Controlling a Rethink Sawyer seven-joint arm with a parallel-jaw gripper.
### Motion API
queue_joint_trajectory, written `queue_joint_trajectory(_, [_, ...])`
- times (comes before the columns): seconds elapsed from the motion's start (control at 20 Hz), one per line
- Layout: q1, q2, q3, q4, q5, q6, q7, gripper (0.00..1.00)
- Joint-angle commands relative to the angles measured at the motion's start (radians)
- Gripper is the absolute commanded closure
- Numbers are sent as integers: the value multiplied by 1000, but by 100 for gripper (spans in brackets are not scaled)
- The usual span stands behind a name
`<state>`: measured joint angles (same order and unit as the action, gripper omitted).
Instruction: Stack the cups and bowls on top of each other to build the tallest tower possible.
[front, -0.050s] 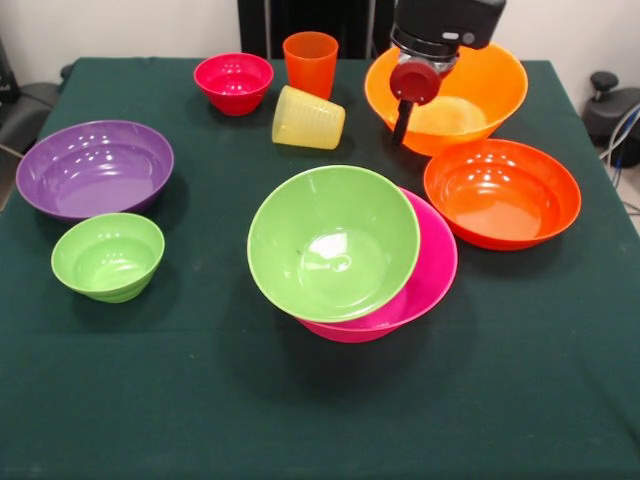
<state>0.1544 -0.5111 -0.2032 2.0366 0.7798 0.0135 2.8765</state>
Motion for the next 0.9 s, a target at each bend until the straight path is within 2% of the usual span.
queue_joint_trajectory(0.05, [21,60,122,52,-22,-18,149,0])
queue_joint_trajectory(0.65, [88,25,59,46,17,60,164,0])
queue_joint_trajectory(0.9, [75,29,59,46,12,55,154,0])
